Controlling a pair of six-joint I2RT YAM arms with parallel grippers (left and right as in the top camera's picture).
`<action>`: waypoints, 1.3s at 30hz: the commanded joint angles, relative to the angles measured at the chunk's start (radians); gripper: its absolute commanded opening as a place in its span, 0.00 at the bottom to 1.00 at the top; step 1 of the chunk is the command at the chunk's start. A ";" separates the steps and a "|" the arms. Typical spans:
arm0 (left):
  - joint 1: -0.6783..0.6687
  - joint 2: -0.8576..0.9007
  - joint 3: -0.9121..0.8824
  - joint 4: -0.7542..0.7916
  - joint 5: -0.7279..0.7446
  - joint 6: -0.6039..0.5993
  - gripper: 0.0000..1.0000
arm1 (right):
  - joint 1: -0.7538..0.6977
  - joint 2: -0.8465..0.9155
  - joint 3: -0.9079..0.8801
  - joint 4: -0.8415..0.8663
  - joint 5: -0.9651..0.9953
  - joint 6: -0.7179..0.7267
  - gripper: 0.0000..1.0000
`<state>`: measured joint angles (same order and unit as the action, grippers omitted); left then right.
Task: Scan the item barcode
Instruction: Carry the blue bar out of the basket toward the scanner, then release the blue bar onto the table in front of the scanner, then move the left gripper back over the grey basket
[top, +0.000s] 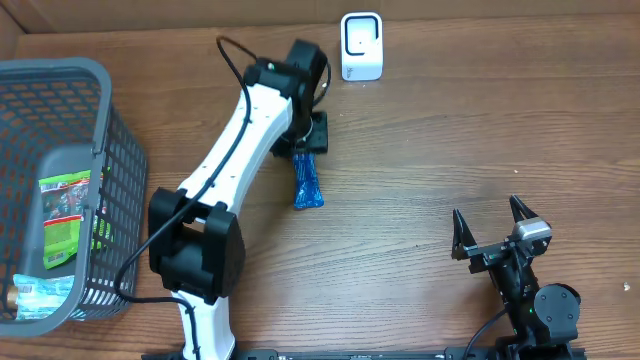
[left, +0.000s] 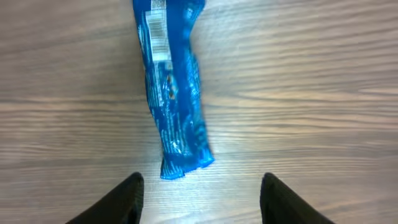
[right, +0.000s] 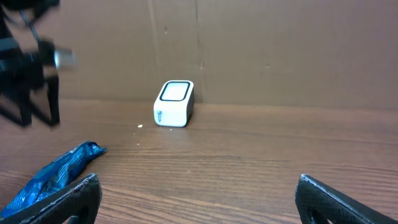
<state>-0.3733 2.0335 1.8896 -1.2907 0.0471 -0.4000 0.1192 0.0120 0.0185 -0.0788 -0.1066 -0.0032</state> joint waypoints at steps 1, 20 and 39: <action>0.002 -0.032 0.154 -0.070 -0.022 0.050 0.53 | 0.005 -0.009 -0.010 0.005 0.001 0.002 1.00; 0.418 -0.423 0.354 -0.399 -0.162 0.023 0.57 | 0.005 -0.009 -0.010 0.005 0.001 0.002 1.00; 0.634 -0.370 0.336 -0.363 -0.124 0.081 0.64 | 0.005 -0.009 -0.010 0.005 0.001 0.002 1.00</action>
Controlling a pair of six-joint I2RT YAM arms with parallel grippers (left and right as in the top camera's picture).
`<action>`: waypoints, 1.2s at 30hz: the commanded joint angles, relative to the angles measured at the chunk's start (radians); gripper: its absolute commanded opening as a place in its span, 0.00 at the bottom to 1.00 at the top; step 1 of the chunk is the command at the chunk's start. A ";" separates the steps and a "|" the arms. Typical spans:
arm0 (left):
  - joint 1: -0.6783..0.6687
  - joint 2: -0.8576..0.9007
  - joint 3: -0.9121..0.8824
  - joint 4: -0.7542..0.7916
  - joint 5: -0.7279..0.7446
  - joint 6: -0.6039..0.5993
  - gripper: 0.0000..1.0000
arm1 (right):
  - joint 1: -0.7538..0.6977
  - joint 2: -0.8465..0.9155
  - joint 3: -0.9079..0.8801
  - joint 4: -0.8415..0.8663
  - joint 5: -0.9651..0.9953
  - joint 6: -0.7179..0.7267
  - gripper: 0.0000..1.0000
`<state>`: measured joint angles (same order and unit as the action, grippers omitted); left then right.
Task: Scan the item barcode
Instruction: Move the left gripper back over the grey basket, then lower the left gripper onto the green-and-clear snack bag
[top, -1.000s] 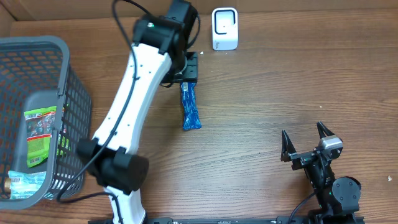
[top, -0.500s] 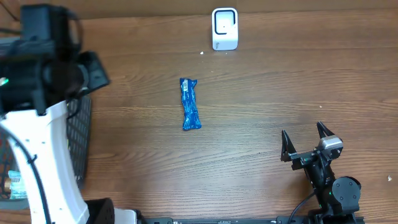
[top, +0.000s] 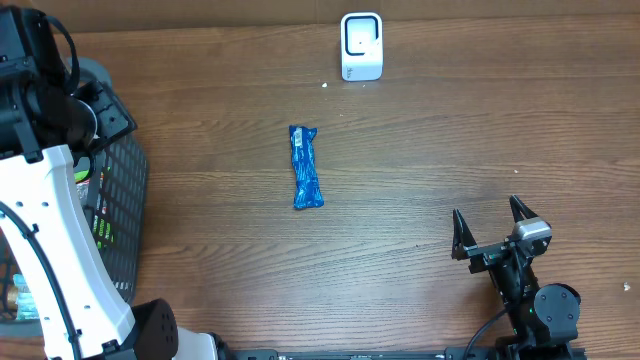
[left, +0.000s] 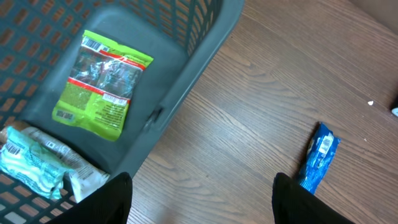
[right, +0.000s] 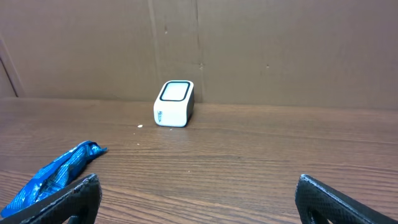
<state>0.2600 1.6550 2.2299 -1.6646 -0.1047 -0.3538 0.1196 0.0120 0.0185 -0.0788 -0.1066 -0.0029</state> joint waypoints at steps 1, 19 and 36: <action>0.001 0.009 -0.004 0.014 0.033 0.038 0.64 | 0.005 -0.009 -0.010 0.005 0.001 0.002 1.00; 0.002 0.009 -0.066 0.062 0.027 0.063 0.62 | 0.005 -0.009 -0.010 0.005 0.001 0.002 1.00; 0.140 0.006 0.081 0.070 -0.007 0.071 0.67 | 0.005 -0.009 -0.010 0.005 0.001 0.002 1.00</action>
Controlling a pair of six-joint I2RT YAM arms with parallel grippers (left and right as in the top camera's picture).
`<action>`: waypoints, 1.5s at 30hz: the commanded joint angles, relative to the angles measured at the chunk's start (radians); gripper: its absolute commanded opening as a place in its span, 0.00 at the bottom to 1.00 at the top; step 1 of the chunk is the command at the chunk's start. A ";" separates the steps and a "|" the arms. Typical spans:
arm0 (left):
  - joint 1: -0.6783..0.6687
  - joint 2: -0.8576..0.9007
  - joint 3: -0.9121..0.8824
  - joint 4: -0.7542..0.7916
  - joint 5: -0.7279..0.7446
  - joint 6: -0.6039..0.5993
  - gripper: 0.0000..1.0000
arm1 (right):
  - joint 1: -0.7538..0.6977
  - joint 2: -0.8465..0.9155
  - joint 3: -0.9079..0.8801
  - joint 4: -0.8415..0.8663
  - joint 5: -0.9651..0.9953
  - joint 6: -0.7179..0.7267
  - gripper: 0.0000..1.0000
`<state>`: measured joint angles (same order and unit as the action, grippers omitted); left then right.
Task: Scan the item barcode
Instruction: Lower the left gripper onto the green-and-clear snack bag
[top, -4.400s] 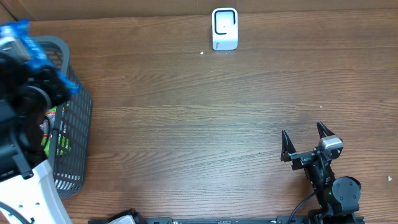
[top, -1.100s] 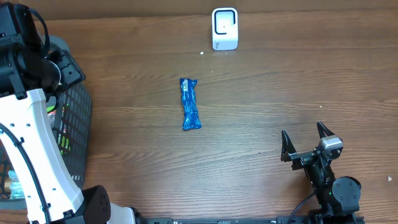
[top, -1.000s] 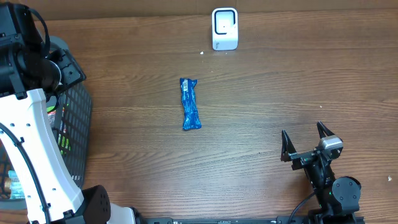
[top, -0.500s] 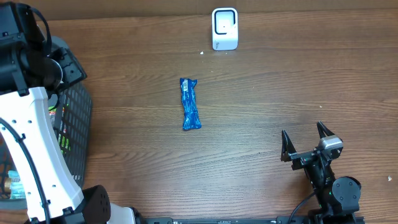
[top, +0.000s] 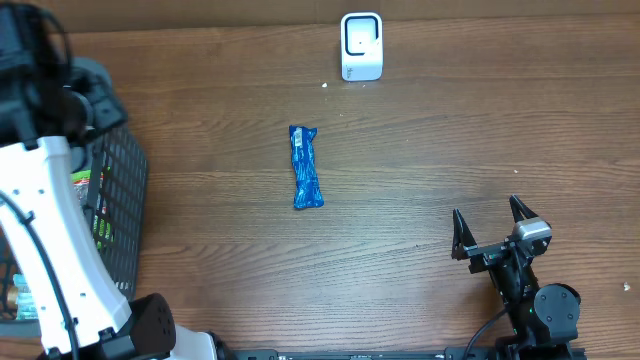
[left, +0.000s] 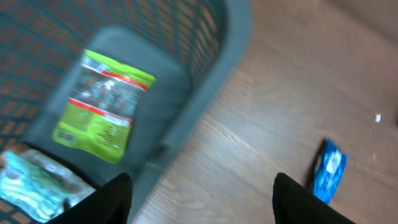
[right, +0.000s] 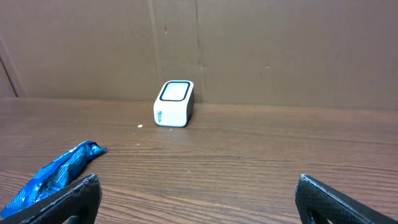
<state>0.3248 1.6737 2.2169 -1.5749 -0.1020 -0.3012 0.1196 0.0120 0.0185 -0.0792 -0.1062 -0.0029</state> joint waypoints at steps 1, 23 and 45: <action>0.110 -0.013 0.117 -0.031 -0.009 0.018 0.69 | 0.005 -0.009 -0.010 0.005 0.000 0.002 1.00; 0.423 0.237 -0.165 0.154 0.010 0.111 0.92 | 0.005 -0.009 -0.010 0.005 0.000 0.002 1.00; 0.319 0.289 -0.736 0.816 -0.118 0.324 1.00 | 0.005 -0.009 -0.010 0.005 0.000 0.002 1.00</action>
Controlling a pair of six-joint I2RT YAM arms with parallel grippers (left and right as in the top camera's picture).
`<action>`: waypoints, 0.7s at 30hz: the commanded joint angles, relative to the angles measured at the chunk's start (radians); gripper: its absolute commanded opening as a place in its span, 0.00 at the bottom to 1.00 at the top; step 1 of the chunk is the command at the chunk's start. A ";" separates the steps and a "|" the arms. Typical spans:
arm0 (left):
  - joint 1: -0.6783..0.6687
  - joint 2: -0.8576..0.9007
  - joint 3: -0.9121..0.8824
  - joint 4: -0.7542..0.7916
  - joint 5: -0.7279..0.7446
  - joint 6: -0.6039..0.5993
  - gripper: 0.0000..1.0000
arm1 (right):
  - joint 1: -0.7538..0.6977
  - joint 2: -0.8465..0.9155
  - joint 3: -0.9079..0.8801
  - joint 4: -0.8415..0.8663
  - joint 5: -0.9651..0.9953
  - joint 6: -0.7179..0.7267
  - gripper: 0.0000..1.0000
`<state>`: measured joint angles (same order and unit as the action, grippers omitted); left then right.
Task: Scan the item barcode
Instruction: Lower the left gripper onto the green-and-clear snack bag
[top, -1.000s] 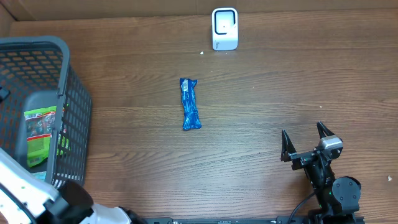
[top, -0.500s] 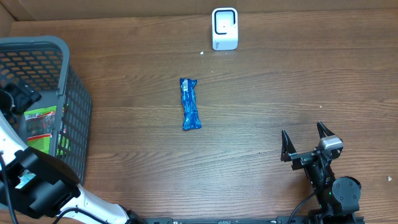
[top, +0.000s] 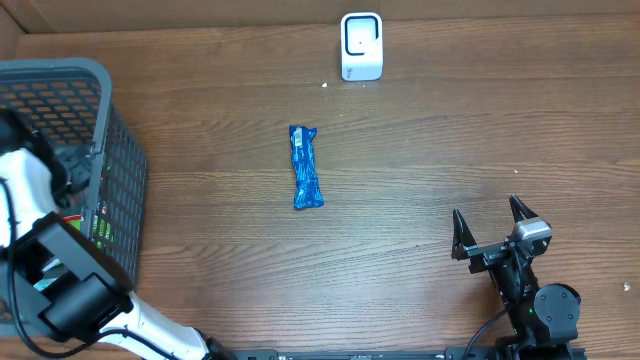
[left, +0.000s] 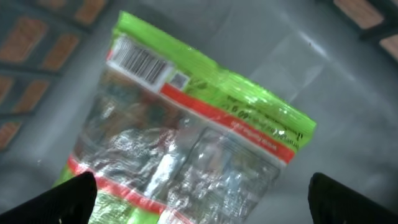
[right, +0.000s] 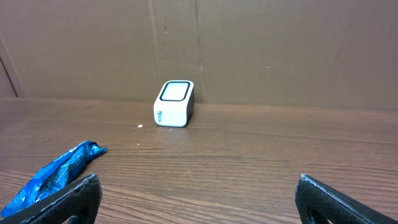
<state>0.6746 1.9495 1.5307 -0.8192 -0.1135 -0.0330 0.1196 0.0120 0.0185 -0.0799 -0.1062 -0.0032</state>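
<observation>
A green snack packet (left: 186, 130) with a barcode (left: 140, 61) near its top lies flat on the grey floor of the basket (top: 60, 68). My left gripper (left: 202, 205) hangs open close above it, one finger on each side and nothing between them. In the overhead view the left arm (top: 25, 185) reaches down into the basket. A blue wrapped bar (top: 305, 167) lies in the middle of the table, also seen as the blue bar (right: 53, 171). The white scanner (top: 361, 46) stands at the far edge. My right gripper (top: 492, 227) rests open at the near right.
The basket's mesh walls (left: 37, 37) rise around the left gripper. A brown cardboard wall (right: 249, 43) stands behind the scanner (right: 174, 103). Bare wooden table (top: 450, 140) lies between the blue bar and the right arm.
My left gripper was high over the basket with the table still in sight. Now it is low inside the basket, just above the green packet. The right arm has not moved.
My left gripper stood open by the blue bar lying on the table near the scanner. Then it was over the basket at the left, the bar staying where it lay. It stayed above the basket, and now is down inside it over the green packet.
</observation>
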 joint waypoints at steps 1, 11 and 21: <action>-0.037 0.013 -0.067 0.097 -0.106 0.081 1.00 | 0.005 -0.009 -0.010 0.006 0.000 0.002 1.00; -0.024 0.014 -0.116 0.209 -0.103 0.187 1.00 | 0.005 -0.009 -0.010 0.006 0.000 0.002 1.00; 0.003 0.035 -0.183 0.245 -0.103 0.186 1.00 | 0.005 -0.009 -0.010 0.006 0.000 0.002 1.00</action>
<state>0.6697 1.9499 1.3911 -0.5907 -0.2024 0.1349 0.1196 0.0120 0.0185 -0.0788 -0.1070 -0.0032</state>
